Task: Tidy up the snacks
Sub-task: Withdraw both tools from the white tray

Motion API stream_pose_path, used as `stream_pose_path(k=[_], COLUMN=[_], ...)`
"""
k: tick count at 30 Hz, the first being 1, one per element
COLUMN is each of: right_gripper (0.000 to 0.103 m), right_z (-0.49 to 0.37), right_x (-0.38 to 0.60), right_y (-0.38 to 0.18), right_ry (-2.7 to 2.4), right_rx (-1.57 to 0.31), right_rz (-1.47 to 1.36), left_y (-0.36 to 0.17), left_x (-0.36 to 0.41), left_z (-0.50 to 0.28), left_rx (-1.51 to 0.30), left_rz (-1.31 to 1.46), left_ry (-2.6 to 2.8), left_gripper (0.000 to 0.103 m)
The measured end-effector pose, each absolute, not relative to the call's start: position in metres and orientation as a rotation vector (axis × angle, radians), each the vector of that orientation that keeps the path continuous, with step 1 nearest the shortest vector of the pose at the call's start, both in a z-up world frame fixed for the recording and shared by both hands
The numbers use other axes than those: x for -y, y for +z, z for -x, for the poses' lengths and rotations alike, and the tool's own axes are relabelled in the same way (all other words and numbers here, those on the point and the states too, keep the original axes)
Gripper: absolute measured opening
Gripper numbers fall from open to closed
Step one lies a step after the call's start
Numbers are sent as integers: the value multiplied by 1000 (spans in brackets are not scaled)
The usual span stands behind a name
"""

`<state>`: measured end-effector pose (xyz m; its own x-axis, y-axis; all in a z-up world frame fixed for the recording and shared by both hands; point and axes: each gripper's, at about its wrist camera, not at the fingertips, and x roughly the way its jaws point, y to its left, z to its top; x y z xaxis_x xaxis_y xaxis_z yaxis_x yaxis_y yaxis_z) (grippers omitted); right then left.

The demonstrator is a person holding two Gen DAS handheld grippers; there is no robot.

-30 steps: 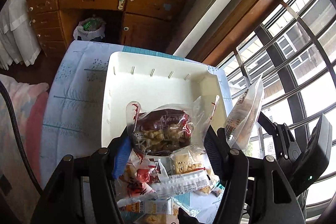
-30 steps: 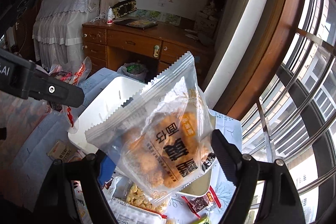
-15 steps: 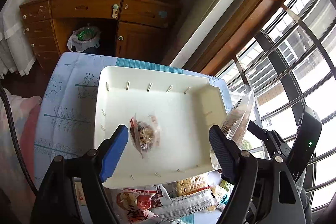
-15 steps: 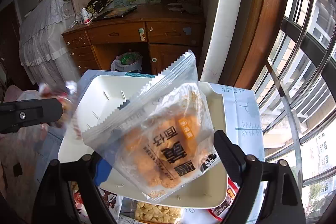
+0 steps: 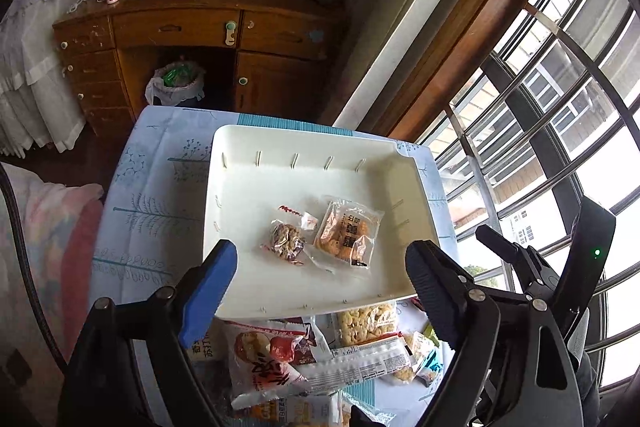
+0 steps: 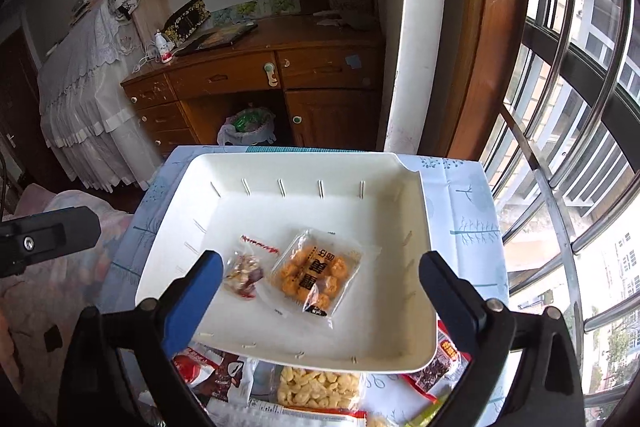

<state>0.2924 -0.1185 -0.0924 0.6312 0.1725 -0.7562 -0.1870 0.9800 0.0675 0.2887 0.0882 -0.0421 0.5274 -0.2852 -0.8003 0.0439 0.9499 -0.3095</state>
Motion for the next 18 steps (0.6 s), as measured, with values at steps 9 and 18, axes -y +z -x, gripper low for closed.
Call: stream_pose_path(k=[9,18], right_gripper=[99,99], right_z=[-233,-162], right_x=[133,138], right_y=[-84,-83], right_ry=[224,289], right_rx=[-857,-861], right_rz=[-20,-28], left_y=[-28,-38], left_x=[-88,-86], left_z=[-211,-125], left_rx=[-993,-1015], left_rz=[249,256], left_ry=[-161,-123], left_gripper=[85,85])
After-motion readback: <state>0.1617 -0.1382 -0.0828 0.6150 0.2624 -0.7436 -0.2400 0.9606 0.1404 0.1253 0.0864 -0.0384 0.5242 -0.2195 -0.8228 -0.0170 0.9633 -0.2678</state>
